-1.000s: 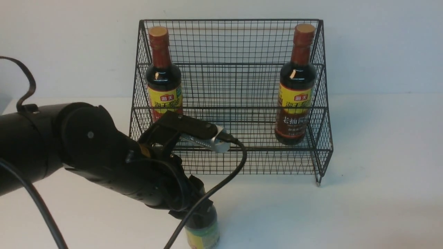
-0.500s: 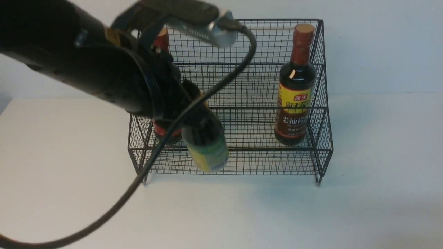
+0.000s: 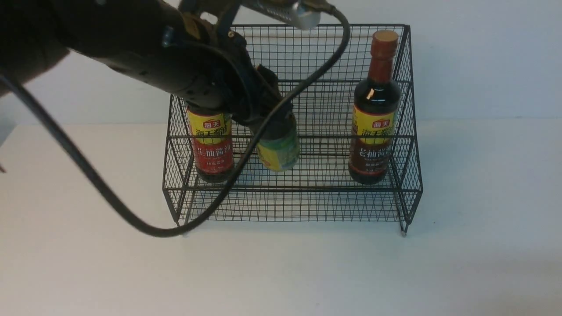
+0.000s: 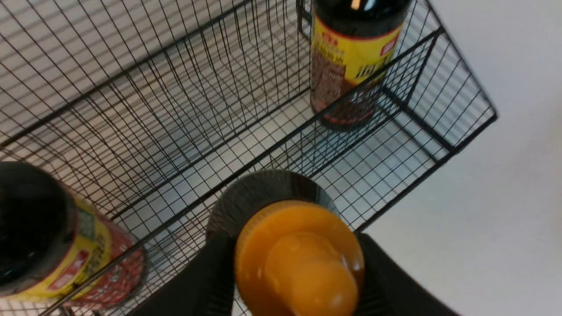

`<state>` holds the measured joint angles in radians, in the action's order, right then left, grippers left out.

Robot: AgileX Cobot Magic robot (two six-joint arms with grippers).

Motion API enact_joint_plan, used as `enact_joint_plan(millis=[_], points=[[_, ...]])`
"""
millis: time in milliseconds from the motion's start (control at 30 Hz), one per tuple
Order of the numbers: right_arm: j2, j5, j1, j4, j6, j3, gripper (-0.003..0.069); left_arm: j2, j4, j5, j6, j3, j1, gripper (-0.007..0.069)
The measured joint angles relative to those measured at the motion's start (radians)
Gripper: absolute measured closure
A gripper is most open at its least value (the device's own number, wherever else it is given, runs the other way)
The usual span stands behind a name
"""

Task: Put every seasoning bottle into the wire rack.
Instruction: Use the left arm to put the condiment bottle back on the shelf

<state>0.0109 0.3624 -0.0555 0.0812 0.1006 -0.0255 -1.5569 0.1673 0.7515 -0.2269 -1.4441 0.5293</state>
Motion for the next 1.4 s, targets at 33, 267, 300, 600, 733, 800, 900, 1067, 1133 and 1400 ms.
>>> enact_joint_plan(millis=[33, 267, 300, 600, 733, 800, 900, 1067, 1133, 1400], points=[[0.000, 0.000, 0.000, 0.000, 0.000, 0.000, 0.0673, -0.023, 0.000, -0.004, -0.007, 0.000, 0.000, 0.0333], [0.000, 0.000, 0.000, 0.000, 0.000, 0.000, 0.0673, -0.150, -0.003, -0.011, -0.025, 0.000, 0.000, 0.0333], [0.000, 0.000, 0.000, 0.000, 0.000, 0.000, 0.0673, -0.164, -0.003, -0.014, -0.026, 0.000, 0.000, 0.0333], [0.000, 0.000, 0.000, 0.000, 0.000, 0.000, 0.0673, -0.213, 0.003, -0.062, -0.020, -0.012, 0.000, 0.0333], [0.000, 0.000, 0.000, 0.000, 0.000, 0.000, 0.0673, -0.215, 0.004, -0.069, -0.010, -0.012, 0.000, 0.0333], [0.000, 0.000, 0.000, 0.000, 0.000, 0.000, 0.0673, -0.216, 0.005, -0.072, -0.008, -0.012, 0.000, 0.0333], [0.000, 0.000, 0.000, 0.000, 0.000, 0.000, 0.0673, -0.217, 0.005, -0.075, -0.002, -0.012, 0.000, 0.0333], [0.000, 0.000, 0.000, 0.000, 0.000, 0.000, 0.0673, -0.218, 0.002, -0.078, 0.052, -0.012, 0.000, 0.0331], [0.000, 0.000, 0.000, 0.000, 0.000, 0.000, 0.0673, -0.218, 0.002, -0.079, 0.068, -0.012, 0.000, 0.0321], [0.000, 0.000, 0.000, 0.000, 0.000, 0.000, 0.0673, -0.228, -0.012, -0.078, 0.085, -0.012, 0.000, 0.0232]])
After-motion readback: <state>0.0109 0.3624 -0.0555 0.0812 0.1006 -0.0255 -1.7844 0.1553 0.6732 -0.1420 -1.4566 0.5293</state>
